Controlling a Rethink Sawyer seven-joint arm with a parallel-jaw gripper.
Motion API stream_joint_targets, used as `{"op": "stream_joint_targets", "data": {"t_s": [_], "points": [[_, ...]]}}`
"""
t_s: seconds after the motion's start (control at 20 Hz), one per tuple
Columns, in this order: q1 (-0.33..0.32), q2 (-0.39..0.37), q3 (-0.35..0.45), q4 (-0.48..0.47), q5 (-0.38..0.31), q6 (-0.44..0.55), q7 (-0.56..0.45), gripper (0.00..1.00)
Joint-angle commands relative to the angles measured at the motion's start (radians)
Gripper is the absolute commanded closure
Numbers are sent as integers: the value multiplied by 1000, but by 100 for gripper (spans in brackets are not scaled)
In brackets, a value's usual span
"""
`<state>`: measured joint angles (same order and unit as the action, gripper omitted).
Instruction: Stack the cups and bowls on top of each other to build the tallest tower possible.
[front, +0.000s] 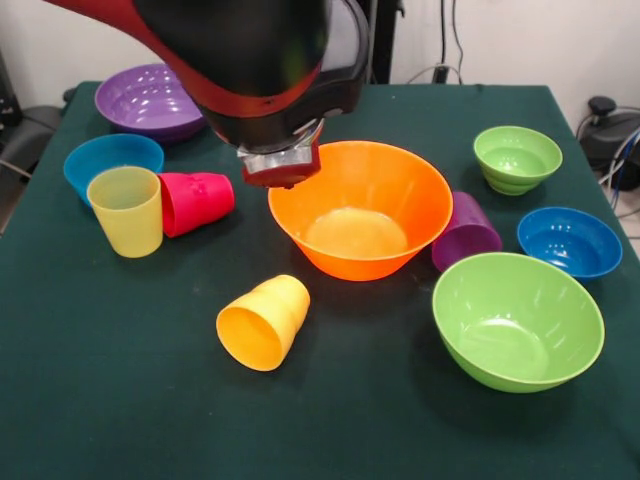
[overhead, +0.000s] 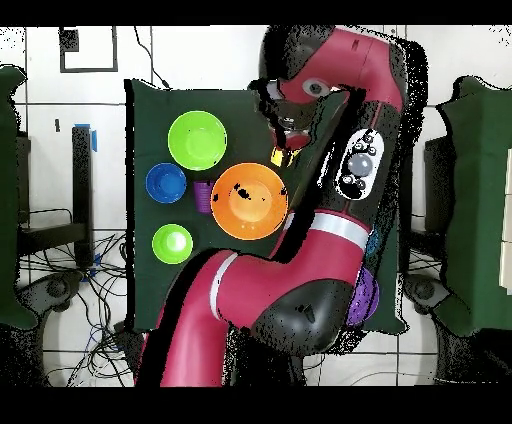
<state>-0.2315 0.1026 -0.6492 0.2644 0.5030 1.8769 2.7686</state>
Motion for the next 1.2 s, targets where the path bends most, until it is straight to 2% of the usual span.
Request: {"op": "stream_joint_targets", "data": {"t_s": [0.05, 0.2, 0.45, 0.7, 0.8, 1.2], "points": [[-42, 92, -160, -179, 165, 115, 216, 0], [-55, 116, -248, -192, 255, 94, 219, 0], [-102, 174, -480, -232, 477, 48, 226, 0], [-171, 230, -797, -258, 759, 29, 244, 0], [-189, 235, -899, -257, 844, 29, 225, 0], [-228, 259, -1161, -236, 1099, -17, 154, 0]]}}
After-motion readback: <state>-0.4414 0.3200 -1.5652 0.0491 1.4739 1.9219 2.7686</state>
